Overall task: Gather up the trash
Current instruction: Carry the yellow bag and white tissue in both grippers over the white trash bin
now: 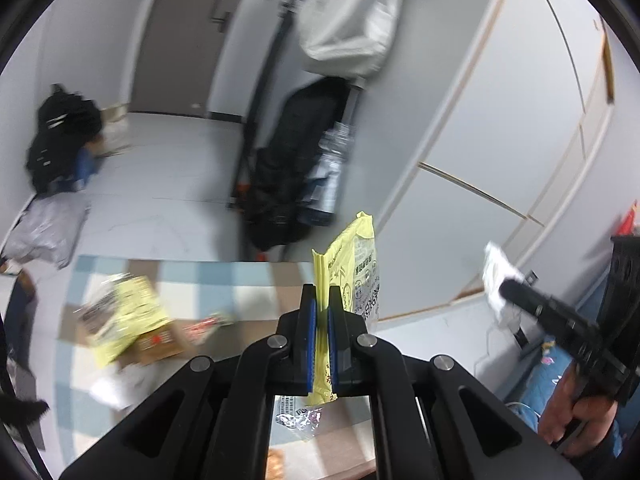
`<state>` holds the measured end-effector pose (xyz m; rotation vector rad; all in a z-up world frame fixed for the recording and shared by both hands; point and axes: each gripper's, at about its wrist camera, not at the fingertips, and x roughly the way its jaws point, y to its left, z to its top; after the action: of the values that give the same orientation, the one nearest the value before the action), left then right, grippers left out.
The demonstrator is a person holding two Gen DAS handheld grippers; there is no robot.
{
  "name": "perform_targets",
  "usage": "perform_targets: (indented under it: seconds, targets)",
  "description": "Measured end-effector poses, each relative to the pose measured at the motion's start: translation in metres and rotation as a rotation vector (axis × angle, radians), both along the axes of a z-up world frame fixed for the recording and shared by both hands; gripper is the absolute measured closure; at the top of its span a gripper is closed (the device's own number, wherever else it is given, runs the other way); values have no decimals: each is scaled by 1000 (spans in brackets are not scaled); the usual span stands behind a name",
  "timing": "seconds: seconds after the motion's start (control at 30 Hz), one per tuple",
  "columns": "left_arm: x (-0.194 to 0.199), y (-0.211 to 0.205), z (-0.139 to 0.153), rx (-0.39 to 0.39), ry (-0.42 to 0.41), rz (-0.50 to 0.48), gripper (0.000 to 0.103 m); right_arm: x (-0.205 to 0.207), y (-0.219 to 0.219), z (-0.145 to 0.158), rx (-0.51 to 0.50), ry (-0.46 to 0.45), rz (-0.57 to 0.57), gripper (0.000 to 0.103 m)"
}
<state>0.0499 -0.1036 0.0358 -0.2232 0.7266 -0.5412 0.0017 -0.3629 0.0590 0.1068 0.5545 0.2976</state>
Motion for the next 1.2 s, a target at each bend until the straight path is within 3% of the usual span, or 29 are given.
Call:
perform_targets:
  seconds: [0.1,0.23,0.37,0.5,0.77,1.1,1.2]
  targets:
    - [15,-36,-4,13,27,-66,101,5,-43,9,34,0,-72,98]
    - [31,-81,-20,38,76,-145,102,12,-97,-1,55,38,-171,98]
    - [48,-127,-42,95,140,-210,102,24,-149,-33,93,119,-268,98]
    - [63,-166,-68,164,202,-262,101,43,-191,-91,161,251,-337,98]
    - [101,-219,-135,273,350,-309,102,86,-210,-203,244,463,-345,98]
    - [112,-252,-189,488,366,-313,101,135,-204,-316,370,662,-330,98]
    - [114,-259,-200,512,381,-327,101,143,-201,-341,398,705,-327,98]
